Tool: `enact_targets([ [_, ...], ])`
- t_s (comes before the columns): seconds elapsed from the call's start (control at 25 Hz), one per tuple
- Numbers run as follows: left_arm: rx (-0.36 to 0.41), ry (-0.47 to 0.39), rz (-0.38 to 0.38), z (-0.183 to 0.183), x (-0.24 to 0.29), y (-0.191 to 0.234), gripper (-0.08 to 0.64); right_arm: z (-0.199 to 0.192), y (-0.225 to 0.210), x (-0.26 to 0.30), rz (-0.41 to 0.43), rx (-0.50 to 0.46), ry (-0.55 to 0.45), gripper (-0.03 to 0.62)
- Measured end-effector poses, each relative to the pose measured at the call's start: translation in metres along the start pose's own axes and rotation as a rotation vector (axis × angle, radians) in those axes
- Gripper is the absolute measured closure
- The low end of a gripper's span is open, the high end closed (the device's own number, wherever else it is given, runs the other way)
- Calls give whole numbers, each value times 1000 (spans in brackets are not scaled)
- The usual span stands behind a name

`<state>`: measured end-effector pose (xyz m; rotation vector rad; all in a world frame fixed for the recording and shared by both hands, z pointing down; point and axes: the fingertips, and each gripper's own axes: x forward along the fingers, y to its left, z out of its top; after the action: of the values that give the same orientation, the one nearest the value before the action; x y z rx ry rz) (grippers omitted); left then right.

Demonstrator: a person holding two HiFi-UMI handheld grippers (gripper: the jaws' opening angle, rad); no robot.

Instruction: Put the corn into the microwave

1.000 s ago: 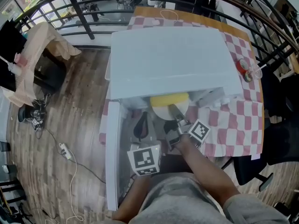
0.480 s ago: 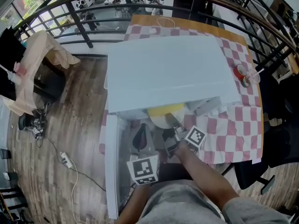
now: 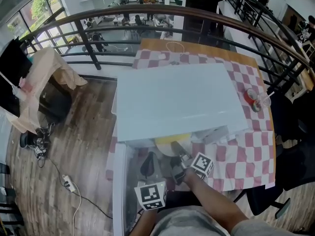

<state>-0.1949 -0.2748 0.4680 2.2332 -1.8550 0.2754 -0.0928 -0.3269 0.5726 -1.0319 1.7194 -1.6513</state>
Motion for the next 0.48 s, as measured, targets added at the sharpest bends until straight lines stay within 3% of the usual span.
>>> enact_targets([
  [0.08,5,-2,-1,1,1,0,549,-3,4,0,20,-36,36,566],
  [0.12,6,-1,-1,1,1,0,551,-5,7,-1,37,-54,60,533],
  [0.16,8,2,1,-1,1,1,551,-6,9,-3,53,-77,85,456],
  [0.24,10,9,7,-5,1,2,551,-10,12,-6,72,-136,126,405],
  [0.36,13,19,12,-11,1,6,549,-13,18,-4,91,-215,155,380],
  [0.48,14,21,12,-12,3,6,549,-15,13,-5,59,-288,185,358],
])
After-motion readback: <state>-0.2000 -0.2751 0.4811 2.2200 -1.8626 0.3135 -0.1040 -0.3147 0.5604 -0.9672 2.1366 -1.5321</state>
